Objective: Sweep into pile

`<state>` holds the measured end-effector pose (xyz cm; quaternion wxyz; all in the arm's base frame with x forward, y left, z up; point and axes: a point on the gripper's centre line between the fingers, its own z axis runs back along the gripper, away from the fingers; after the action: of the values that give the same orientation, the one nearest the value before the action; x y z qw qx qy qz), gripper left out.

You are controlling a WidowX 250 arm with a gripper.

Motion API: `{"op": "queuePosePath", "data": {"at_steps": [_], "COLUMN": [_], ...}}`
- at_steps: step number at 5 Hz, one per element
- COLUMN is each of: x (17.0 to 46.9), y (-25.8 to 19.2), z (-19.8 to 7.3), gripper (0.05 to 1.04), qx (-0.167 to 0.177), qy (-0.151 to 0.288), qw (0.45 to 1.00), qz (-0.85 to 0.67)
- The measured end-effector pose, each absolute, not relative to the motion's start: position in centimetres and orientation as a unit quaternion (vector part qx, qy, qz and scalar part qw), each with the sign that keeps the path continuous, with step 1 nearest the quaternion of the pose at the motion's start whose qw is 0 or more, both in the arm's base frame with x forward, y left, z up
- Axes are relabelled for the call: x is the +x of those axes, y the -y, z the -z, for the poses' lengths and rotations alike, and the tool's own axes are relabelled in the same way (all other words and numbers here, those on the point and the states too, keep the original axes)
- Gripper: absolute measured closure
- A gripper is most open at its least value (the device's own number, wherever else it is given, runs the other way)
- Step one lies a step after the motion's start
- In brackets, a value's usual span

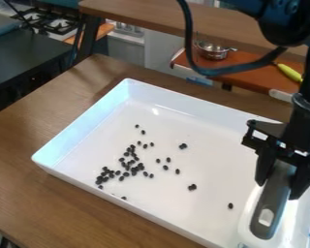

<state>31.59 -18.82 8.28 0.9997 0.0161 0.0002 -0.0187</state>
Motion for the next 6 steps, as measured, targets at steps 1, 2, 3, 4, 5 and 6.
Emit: {"op": "queuePosePath", "data": {"at_steps": [1,2,3,4,5,6], "x": [31.4,31.3,31.0,30.6,30.3,30.0], "y": [18.2,16.6,15.2,13.7,12.5,11.2], "z": [-8.3,-8.2,-8.1,-8.1,-8.0,-7.9], "gripper": [0.602,0.603,0.603,0.602,0.603,0.602], "qx": [0.017,0.016,0.017,0.018,0.022,0.029], "qy": [-0.001,-0.008,-0.011,-0.009,-0.004,-0.001], "qw": [1.000,1.000,1.000,1.000,1.000,1.000], "qz": [0.021,0.009,0.002,-0.005,-0.007,-0.009]}}
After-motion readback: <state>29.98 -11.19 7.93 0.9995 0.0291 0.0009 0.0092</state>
